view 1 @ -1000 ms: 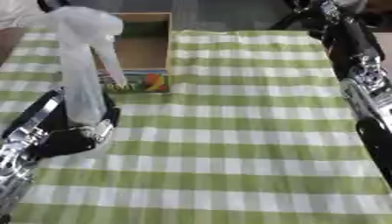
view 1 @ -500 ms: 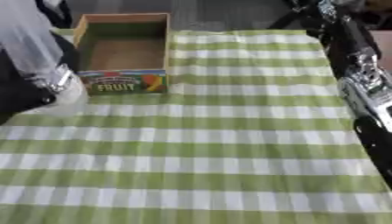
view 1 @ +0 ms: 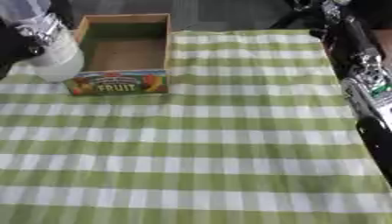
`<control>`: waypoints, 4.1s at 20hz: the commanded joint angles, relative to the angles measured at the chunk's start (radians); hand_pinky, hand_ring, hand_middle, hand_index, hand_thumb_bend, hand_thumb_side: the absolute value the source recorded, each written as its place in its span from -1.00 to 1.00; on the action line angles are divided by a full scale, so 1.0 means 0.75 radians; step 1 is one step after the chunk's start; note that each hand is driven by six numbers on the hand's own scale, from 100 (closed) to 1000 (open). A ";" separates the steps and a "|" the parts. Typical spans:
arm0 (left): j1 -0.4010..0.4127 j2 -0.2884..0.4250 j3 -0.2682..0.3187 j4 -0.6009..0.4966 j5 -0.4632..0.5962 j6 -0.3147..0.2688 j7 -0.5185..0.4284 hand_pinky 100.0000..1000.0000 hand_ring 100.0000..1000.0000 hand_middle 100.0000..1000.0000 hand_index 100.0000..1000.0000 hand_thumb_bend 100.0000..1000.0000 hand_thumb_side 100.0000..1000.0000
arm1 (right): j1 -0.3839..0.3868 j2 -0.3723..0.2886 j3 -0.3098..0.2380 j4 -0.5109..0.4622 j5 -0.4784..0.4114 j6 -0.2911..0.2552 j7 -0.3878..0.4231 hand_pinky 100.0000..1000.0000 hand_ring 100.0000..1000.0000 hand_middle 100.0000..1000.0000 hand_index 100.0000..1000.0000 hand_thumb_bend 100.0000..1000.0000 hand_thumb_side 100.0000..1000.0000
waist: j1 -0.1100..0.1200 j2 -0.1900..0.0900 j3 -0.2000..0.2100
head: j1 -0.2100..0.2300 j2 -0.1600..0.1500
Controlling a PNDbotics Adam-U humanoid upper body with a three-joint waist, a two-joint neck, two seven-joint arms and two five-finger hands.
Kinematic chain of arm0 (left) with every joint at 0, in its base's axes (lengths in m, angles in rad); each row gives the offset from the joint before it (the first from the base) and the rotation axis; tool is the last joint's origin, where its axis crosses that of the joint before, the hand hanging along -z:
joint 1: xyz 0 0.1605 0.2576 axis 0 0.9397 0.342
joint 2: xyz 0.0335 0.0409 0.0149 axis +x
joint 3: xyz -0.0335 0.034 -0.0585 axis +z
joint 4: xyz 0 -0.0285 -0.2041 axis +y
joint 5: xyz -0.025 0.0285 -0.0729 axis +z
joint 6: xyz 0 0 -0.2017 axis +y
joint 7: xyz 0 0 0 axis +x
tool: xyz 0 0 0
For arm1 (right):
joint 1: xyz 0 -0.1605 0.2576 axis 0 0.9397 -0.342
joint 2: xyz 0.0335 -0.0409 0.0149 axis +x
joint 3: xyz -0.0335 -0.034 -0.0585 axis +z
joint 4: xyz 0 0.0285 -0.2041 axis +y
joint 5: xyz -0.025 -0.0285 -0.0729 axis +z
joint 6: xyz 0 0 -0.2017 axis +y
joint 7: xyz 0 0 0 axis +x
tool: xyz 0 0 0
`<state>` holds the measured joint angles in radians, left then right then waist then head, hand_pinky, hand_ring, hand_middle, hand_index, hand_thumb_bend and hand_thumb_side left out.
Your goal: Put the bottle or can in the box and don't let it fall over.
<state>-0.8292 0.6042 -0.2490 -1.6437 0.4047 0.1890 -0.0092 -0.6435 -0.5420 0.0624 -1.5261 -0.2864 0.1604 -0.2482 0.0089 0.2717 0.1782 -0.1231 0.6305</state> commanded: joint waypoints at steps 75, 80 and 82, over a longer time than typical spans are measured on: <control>-0.222 -0.094 0.200 0.614 -0.219 -0.279 0.234 1.00 0.40 0.48 0.58 -0.23 -0.14 | -0.068 -0.024 -0.001 -0.027 -0.010 0.000 0.023 0.79 0.56 0.68 0.67 -1.00 0.55 | -0.029 0.081 -0.068 | 0.060 -0.156; -0.097 -0.023 0.178 0.417 -0.159 -0.218 0.236 1.00 0.39 0.47 0.57 -0.25 -0.12 | -0.059 -0.028 -0.005 -0.028 -0.010 -0.003 0.022 0.79 0.56 0.68 0.67 -1.00 0.53 | -0.027 0.055 -0.051 | 0.041 -0.141; -0.047 0.002 0.168 0.336 -0.142 -0.196 0.231 1.00 0.39 0.47 0.56 -0.26 -0.11 | -0.054 -0.031 -0.007 -0.029 -0.012 -0.004 0.022 0.79 0.56 0.68 0.67 -1.00 0.53 | -0.027 0.044 -0.044 | 0.036 -0.135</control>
<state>-0.8533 0.5596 -0.1241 -1.3407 0.2858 0.0312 0.1646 -0.6746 -0.5408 0.0683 -1.5325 -0.2920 0.1615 -0.2317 -0.0139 0.3336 0.1448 -0.0910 0.5266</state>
